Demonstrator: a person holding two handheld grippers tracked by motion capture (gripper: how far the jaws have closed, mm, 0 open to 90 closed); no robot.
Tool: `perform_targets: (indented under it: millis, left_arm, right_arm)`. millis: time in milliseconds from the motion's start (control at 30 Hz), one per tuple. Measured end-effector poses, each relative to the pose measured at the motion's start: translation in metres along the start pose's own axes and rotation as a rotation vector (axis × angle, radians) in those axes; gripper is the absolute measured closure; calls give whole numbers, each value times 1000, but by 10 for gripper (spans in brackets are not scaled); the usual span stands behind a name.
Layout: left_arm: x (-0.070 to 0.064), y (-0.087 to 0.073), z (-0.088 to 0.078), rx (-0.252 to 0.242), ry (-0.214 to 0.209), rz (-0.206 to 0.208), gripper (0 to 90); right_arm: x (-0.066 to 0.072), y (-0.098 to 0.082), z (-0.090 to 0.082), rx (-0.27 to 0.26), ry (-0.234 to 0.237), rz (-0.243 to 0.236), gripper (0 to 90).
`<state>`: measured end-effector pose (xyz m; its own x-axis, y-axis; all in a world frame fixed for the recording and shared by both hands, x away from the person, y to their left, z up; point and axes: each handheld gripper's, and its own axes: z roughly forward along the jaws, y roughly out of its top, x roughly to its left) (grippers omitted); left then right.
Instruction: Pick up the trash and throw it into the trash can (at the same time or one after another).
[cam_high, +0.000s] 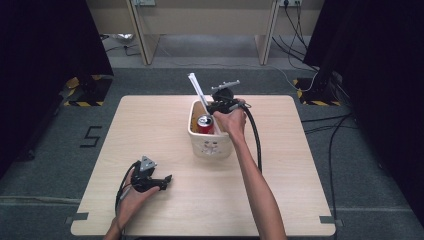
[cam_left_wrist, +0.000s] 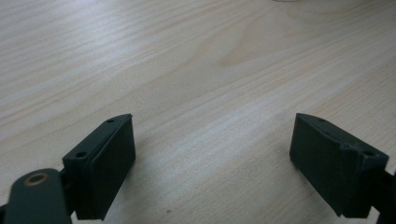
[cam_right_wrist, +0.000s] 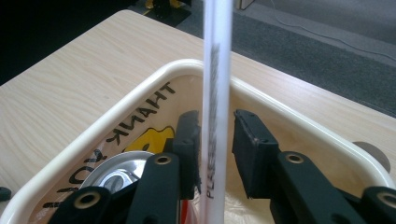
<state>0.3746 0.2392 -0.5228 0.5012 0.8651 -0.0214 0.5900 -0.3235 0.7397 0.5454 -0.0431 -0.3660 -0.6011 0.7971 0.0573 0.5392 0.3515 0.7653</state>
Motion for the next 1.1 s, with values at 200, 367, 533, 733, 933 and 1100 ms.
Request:
perform_targets:
  millis: [200,367,533,733,933,1100]
  left_arm:
    - [0,0,0,2,0,2,134]
    - [0,0,0,1,0,1,134]
    - [0,0,0,3,0,3,134]
    - [0,0,0,0,0,-1,134]
    - [0,0,0,-2,0,-2,134]
    - [0,0,0,-1,0,-2,134]
  right_arm:
    - [-1,1,-7,-15,-5,9,625]
    - [-4,-2,-11,-26,-9,18,560]
    - [-8,-8,-18,-46,-36,26,464]
    - [-16,-17,-31,-64,-59,26,404]
    - [-30,-28,-49,-95,-76,61,380]
    - [-42,-38,-61,-105,-92,88,370]
